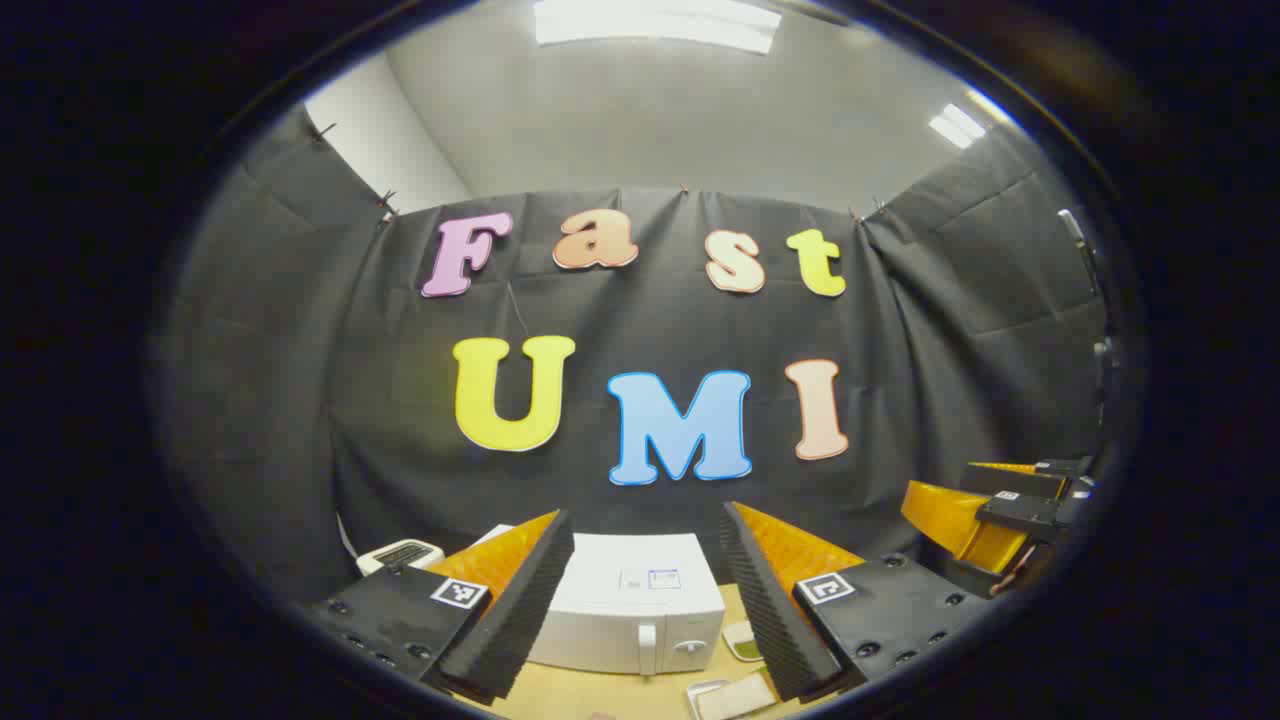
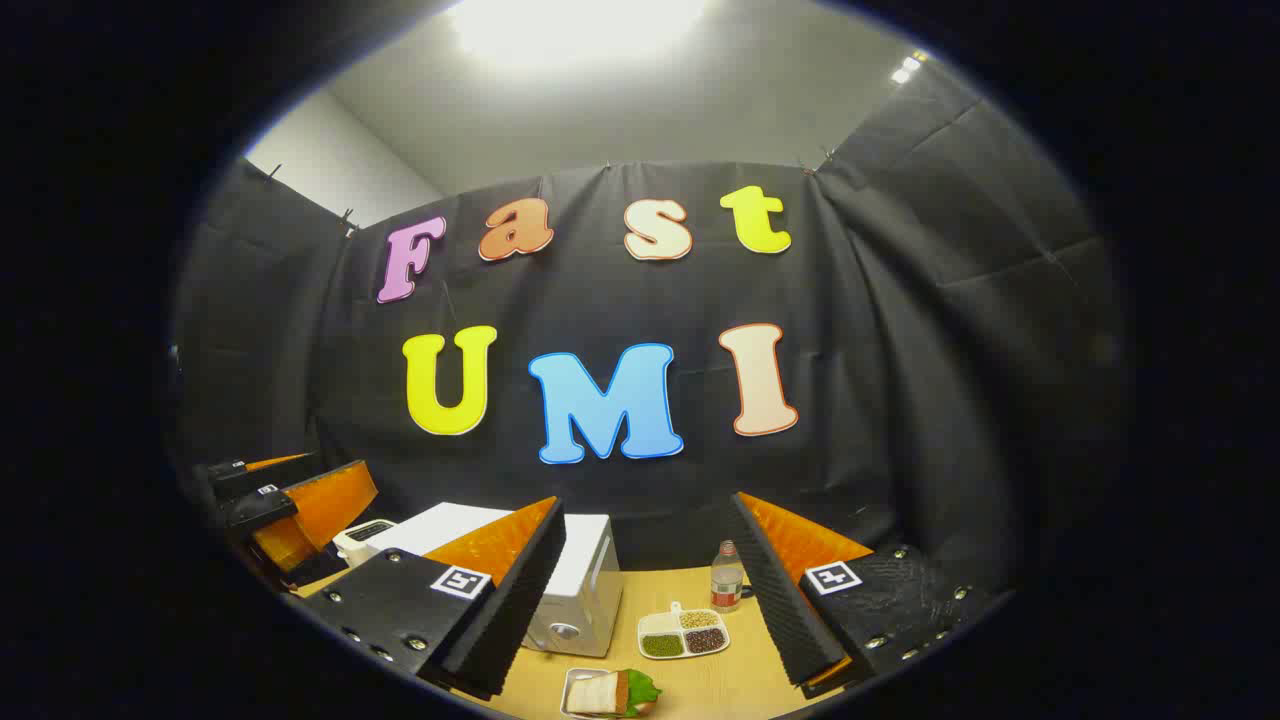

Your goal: Open the microwave oven with the left hand, put the food in, and close the microwave oven.

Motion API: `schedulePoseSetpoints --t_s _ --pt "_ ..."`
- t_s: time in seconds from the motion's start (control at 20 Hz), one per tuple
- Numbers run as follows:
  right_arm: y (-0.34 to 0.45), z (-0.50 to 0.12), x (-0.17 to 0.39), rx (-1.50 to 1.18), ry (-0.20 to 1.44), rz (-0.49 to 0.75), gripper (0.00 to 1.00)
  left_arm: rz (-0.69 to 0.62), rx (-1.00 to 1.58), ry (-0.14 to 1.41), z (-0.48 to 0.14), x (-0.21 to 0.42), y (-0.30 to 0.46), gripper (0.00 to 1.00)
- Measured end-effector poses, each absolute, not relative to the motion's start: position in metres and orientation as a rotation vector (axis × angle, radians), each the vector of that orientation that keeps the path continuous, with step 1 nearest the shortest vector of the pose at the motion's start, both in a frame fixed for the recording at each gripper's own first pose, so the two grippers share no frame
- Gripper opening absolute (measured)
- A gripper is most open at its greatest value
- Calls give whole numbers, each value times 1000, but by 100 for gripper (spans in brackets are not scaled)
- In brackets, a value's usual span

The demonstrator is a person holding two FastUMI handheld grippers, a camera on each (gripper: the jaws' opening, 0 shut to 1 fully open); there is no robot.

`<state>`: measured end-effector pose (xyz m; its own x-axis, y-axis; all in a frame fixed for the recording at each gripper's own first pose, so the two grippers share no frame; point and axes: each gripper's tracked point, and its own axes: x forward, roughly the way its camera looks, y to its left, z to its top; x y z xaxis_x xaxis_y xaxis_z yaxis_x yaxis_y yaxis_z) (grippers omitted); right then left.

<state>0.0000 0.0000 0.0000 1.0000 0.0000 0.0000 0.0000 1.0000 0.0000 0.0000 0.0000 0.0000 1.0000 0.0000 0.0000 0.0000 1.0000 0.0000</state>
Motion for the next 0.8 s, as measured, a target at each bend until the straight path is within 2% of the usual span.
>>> schedulePoseSetpoints --t_s 0.25,0.4,0.45,0.5,0.7,0.8 --pt "13 -3 0 -25 -1 -19 98 -35 -33 26 -12 8 14 96" --pt "17 -3 1 -32 0 -32 98 -46 -56 46 -22 13 21 98" --pt "20 -5 1 -34 -1 -29 98 -43 -56 48 -24 12 24 94" --pt "22 -4 2 -39 -2 -24 98 -37 -55 48 -24 14 28 98" --pt "24 -11 7 -57 14 -23 98 -54 -69 76 -38 22 25 98" --pt "25 -16 11 -56 29 -21 98 -69 -63 84 -42 23 21 95"
